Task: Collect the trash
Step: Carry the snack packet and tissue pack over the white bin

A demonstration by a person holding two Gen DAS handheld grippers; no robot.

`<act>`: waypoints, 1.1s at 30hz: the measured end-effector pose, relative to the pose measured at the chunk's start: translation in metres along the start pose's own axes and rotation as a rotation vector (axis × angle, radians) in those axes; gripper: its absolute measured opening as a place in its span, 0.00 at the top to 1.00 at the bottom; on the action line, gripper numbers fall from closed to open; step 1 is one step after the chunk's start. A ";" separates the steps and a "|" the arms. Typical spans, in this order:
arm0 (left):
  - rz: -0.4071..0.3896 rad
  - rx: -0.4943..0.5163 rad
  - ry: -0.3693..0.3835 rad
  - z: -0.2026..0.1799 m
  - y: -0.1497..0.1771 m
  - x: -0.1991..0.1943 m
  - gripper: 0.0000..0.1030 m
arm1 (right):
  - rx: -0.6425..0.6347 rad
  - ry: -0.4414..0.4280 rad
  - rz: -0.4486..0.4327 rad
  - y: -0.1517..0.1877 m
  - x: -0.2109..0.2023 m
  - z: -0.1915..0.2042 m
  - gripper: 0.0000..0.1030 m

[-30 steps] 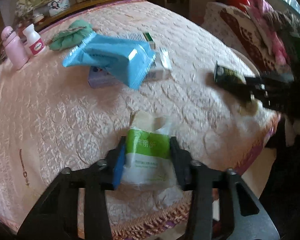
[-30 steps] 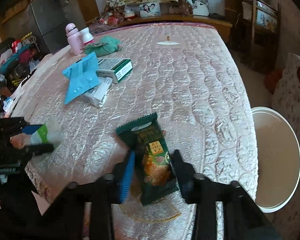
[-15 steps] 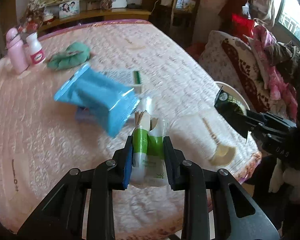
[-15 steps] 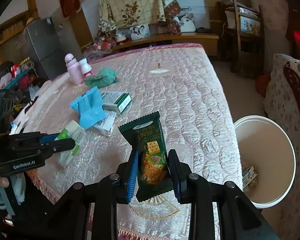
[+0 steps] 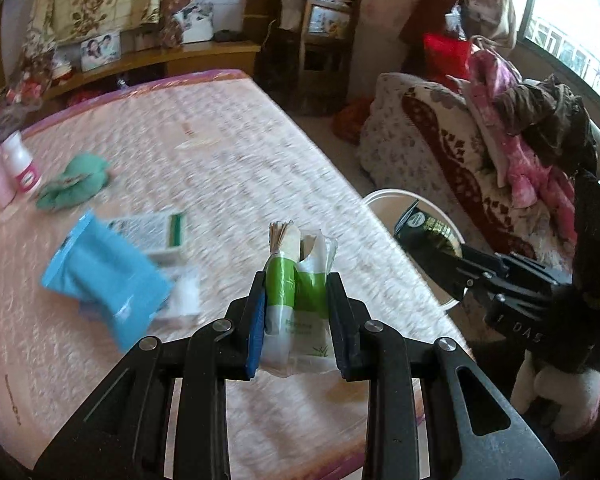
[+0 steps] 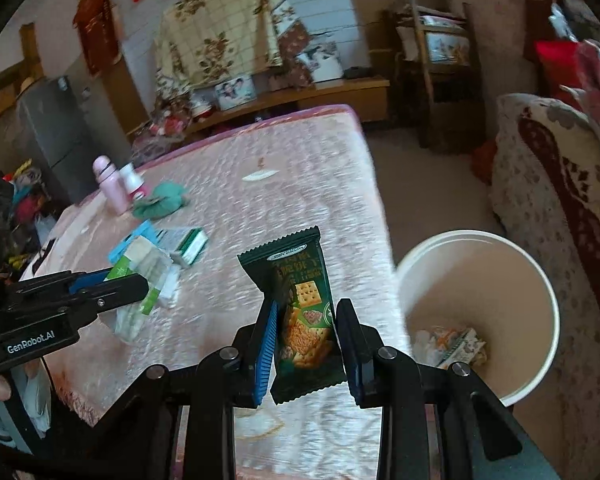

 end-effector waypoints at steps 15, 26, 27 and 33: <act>-0.001 0.079 0.036 -0.069 -0.049 0.050 0.75 | 0.145 0.117 -0.064 -0.016 -0.028 -0.098 0.72; 0.041 0.105 0.048 -0.102 -0.061 0.096 0.75 | 0.224 0.176 -0.049 -0.015 -0.023 -0.157 0.72; 0.044 0.109 0.048 -0.105 -0.061 0.100 0.75 | 0.229 0.179 -0.048 -0.014 -0.022 -0.159 0.72; 0.059 0.120 0.056 -0.117 -0.063 0.118 0.75 | 0.265 0.190 -0.041 -0.013 -0.014 -0.174 0.72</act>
Point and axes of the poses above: each gripper's, at about its wrist camera, not at the fingertips, and x roughly the way its jaws point, z to its left, y to its underside, the point moved 7 cm from there along x, roughly the way its jaws point, and after that the axes turned 8 degrees about x, right-handed, at the moved point
